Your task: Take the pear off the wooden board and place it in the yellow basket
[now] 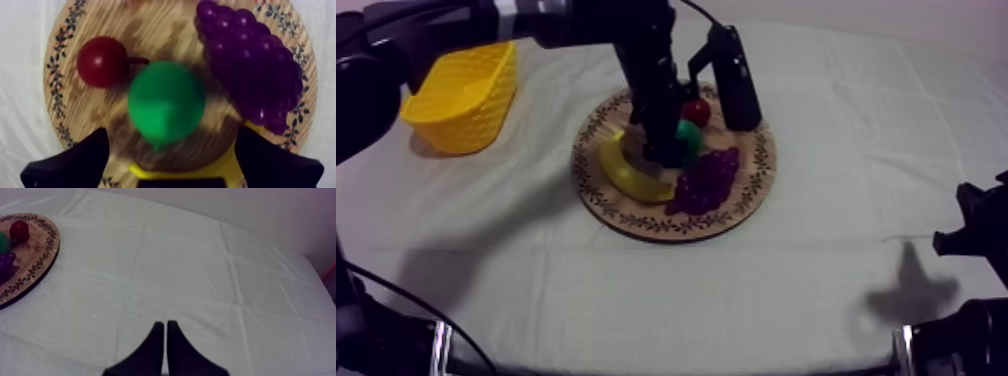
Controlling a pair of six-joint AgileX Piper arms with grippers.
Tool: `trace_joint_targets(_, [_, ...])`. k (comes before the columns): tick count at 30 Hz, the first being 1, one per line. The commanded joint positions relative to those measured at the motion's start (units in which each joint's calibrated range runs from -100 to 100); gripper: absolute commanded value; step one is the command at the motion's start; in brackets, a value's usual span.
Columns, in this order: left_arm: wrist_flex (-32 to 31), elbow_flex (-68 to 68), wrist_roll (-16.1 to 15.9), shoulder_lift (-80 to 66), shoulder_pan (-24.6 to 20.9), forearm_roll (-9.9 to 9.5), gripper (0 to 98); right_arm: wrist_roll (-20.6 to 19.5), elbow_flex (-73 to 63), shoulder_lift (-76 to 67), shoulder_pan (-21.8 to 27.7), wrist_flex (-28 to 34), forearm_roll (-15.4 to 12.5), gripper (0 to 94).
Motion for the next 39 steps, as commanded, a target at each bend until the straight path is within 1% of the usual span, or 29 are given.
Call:
trace_joint_targets(1, [1.15, -2.77, 0.09, 2.18, 0.04, -0.11, 96.2, 0.01, -0.01, -0.01, 0.0, 0.0, 0.0, 0.3])
trace_joint_targets(10, [3.94, -9.93, -0.07, 8.92, 0.08, -0.04, 96.2, 0.01, -0.01, -0.01, 0.0, 0.0, 0.0, 0.3])
trace_joint_targets(13, [5.75, -12.91, -0.29, 11.1, 0.06, -0.16, 96.1, 0.01, -0.01, -0.01, 0.0, 0.0, 0.0, 0.3])
trace_joint_targets(17, [7.4, -15.86, -0.74, 13.28, 0.05, -0.13, 93.3, 0.01, -0.01, -0.01, 0.0, 0.0, 0.0, 0.3])
trace_joint_targets(20, [7.75, -16.72, -0.82, 14.18, 0.05, -0.3, 86.5, 0.01, -0.01, -0.01, 0.0, 0.0, 0.0, 0.3])
trace_joint_targets(26, [8.88, -17.99, -0.11, 15.42, -0.08, -0.98, 61.8, 0.01, -0.01, -0.01, 0.0, 0.0, 0.0, 0.3])
trace_joint_targets(29, [9.43, -18.21, 0.24, 15.35, -0.26, -0.94, 53.4, 0.01, -0.01, -0.01, 0.0, 0.0, 0.0, 0.3])
trace_joint_targets(32, [9.59, -16.58, 0.39, 13.75, -0.47, -0.9, 51.4, 0.01, -0.01, -0.01, 0.0, 0.0, 0.0, 0.3])
trace_joint_targets(39, [9.46, -8.52, 1.83, 4.94, -1.27, -0.9, 53.0, 0.01, -0.01, -0.01, 0.0, 0.0, 0.0, 0.3])
